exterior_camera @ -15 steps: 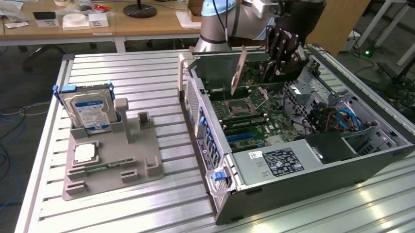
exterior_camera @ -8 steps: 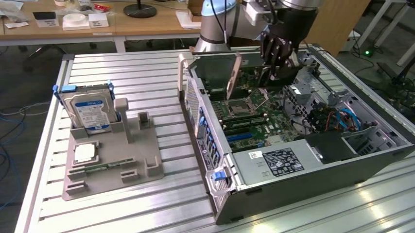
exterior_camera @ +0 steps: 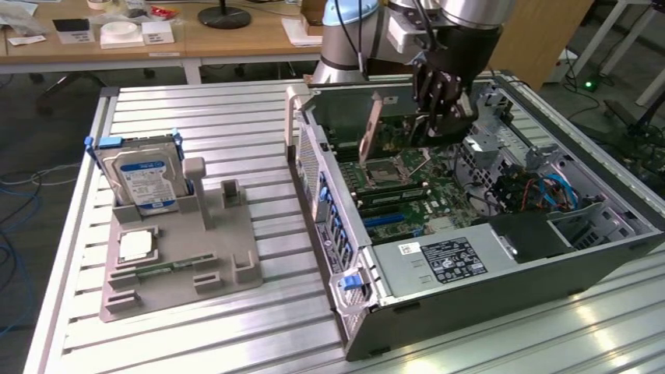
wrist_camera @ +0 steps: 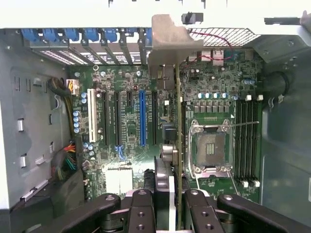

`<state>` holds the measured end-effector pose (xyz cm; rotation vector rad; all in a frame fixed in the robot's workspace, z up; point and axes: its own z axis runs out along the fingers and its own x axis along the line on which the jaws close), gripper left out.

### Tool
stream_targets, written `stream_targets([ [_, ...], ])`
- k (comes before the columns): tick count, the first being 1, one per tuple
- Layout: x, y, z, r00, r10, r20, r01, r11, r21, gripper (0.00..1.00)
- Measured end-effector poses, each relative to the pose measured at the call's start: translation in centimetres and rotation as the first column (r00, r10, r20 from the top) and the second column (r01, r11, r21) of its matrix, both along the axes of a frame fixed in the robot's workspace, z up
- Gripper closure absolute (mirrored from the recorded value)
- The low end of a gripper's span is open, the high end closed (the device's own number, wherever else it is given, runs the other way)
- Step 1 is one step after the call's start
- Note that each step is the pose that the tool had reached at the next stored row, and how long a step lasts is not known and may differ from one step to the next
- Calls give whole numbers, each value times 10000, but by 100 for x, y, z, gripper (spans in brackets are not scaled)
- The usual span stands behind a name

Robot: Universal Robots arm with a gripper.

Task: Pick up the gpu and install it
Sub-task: 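Insert the gpu into the slot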

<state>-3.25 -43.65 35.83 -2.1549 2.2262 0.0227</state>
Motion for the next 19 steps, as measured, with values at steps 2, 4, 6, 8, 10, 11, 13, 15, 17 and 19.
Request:
stream_targets([
  [2, 0, -1, -15, 10000, 17, 0, -17, 10000, -1, 72],
  [4, 0, -2, -35, 10000, 49, 0, -49, 10000, 14, 72],
  [6, -10, -2, -68, 10000, 52, 8, -52, 10000, 23, 72],
  [8, -20, -1, -105, 10000, 51, 11, -51, 10000, 24, 72],
  [10, -23, -6, -141, 10000, 54, 10, -54, 10000, 23, 72],
  [11, -25, -21, -154, 10000, 53, 9, -53, 10000, 21, 72],
  [13, -25, -53, -177, 10000, 50, 11, -50, 10000, 23, 72],
  [15, -26, -65, -199, 10000, 49, 11, -49, 10000, 26, 72],
  [17, -27, -69, -223, 10000, 49, 11, -49, 10000, 24, 72],
  [19, -37, -69, -251, 10000, 51, 12, -51, 10000, 23, 72],
])
